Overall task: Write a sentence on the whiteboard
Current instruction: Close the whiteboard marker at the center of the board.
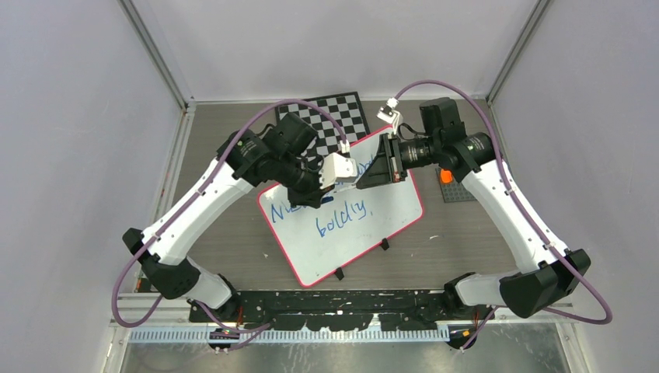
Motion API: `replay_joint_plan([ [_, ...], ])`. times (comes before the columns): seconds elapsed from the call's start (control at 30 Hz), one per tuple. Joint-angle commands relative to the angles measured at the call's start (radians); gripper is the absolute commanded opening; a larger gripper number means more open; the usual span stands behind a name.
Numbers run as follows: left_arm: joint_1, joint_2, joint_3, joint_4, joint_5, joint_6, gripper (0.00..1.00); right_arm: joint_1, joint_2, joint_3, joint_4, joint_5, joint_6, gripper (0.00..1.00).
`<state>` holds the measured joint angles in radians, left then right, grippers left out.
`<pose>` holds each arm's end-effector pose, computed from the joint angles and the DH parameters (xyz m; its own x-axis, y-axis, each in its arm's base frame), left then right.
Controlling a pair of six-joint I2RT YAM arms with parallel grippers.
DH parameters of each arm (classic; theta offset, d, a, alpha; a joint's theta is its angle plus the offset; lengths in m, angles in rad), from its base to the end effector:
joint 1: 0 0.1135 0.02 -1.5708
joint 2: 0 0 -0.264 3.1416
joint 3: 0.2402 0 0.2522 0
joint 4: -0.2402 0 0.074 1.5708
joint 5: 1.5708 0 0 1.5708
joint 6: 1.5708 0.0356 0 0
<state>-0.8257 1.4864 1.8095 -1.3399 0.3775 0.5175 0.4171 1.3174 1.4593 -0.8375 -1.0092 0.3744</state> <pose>0.1716 -0.2054 0.4202 -0.0980 0.7845 -0.6123 0.9933 0.1147 -0.0122 0.2248 0.1325 0.4035 -0.8415 -0.1598 -0.5161 -0.5394 0.3031 0.7856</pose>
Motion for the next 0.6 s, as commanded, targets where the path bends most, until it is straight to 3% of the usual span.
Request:
replay_joint_plan([
  [0.0,-0.009,-0.024,0.011,0.03,-0.001,0.006,0.0,0.011,-0.006,0.0,0.021,-0.019,0.007,0.0],
  [0.57,-0.009,-0.057,-0.01,0.033,-0.027,0.014,0.0,0.022,-0.003,0.016,-0.038,0.043,-0.058,0.0],
])
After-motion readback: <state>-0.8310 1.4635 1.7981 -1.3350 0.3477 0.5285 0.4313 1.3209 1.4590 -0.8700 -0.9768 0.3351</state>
